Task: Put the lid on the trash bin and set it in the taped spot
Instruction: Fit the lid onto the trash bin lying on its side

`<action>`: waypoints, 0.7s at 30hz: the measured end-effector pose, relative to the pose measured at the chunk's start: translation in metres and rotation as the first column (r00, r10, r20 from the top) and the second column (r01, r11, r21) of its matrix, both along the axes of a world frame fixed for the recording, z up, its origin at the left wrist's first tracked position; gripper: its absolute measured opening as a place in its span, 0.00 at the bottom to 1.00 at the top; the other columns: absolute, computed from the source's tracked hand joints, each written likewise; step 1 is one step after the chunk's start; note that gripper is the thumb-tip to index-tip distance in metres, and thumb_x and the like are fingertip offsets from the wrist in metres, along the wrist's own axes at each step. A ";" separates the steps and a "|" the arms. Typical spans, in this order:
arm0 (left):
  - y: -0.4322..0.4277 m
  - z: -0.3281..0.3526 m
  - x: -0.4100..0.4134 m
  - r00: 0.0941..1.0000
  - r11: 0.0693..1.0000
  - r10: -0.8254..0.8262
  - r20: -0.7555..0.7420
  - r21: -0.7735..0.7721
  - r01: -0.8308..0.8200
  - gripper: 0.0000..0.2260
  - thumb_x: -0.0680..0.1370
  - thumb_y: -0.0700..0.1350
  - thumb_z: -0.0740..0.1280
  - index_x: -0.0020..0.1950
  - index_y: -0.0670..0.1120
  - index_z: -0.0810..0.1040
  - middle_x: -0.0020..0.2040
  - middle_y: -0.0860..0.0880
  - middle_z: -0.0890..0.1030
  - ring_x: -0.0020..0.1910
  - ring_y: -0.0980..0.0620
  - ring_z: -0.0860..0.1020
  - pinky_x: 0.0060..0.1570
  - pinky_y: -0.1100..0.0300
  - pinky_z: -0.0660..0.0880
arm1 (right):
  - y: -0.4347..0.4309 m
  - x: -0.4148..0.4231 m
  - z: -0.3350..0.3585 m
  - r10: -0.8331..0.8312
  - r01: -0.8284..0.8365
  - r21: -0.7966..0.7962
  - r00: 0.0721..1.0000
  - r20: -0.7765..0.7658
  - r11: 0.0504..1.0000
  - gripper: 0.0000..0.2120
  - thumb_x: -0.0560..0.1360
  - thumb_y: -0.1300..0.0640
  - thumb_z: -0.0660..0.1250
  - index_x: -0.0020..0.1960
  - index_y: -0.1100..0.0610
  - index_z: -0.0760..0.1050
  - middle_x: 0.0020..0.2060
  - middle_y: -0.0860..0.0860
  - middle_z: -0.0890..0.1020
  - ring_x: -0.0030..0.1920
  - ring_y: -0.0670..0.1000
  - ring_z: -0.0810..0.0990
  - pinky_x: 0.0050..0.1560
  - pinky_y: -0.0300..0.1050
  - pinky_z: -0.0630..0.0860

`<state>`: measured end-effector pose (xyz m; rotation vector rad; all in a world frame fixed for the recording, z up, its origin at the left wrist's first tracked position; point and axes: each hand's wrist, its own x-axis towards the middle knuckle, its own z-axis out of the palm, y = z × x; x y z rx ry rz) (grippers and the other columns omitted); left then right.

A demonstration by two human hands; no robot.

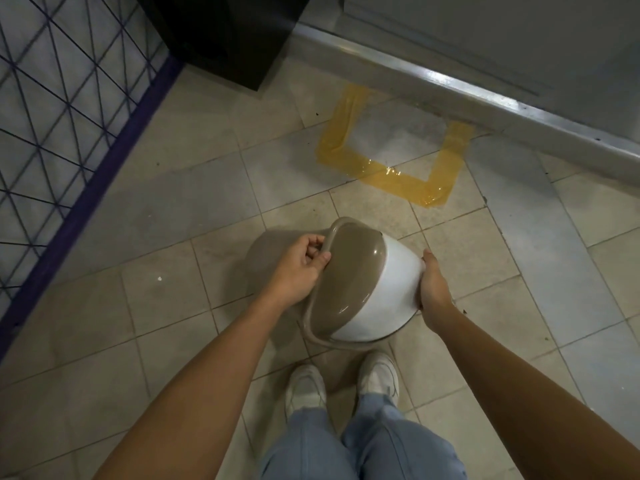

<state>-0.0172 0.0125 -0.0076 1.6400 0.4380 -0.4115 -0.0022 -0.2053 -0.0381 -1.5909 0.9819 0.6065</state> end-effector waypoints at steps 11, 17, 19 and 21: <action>0.018 -0.004 0.012 0.983 0.976 0.182 -0.030 -0.113 -0.184 0.07 0.77 0.37 0.62 0.53 0.44 0.73 0.40 0.48 0.76 0.39 0.55 0.76 0.38 0.69 0.74 | 0.004 -0.008 0.006 -0.191 0.167 0.315 0.980 0.050 0.934 0.23 0.72 0.34 0.54 0.42 0.45 0.82 0.44 0.47 0.86 0.50 0.51 0.83 0.53 0.51 0.78; 0.037 -0.009 0.015 0.974 0.972 0.216 -0.070 -0.075 -0.221 0.07 0.77 0.40 0.61 0.54 0.47 0.73 0.41 0.48 0.76 0.43 0.52 0.75 0.47 0.59 0.72 | 0.023 -0.002 0.011 -0.173 0.136 0.289 0.979 0.109 0.948 0.23 0.74 0.36 0.51 0.37 0.40 0.82 0.39 0.43 0.86 0.43 0.45 0.84 0.49 0.46 0.76; 0.038 -0.013 0.015 0.972 0.972 0.219 -0.080 -0.073 -0.225 0.07 0.78 0.41 0.61 0.54 0.49 0.73 0.41 0.48 0.76 0.43 0.51 0.75 0.49 0.55 0.72 | 0.024 0.000 0.013 -0.165 0.129 0.275 0.980 0.114 0.953 0.23 0.74 0.37 0.51 0.35 0.39 0.82 0.38 0.42 0.86 0.43 0.45 0.83 0.47 0.45 0.75; 0.038 -0.015 0.017 0.970 0.969 0.232 -0.076 -0.070 -0.237 0.07 0.77 0.42 0.61 0.53 0.50 0.74 0.41 0.47 0.76 0.44 0.50 0.76 0.51 0.53 0.73 | 0.022 0.003 0.013 -0.149 0.117 0.230 0.981 0.126 0.966 0.21 0.75 0.39 0.51 0.38 0.41 0.81 0.37 0.42 0.86 0.46 0.47 0.82 0.45 0.44 0.75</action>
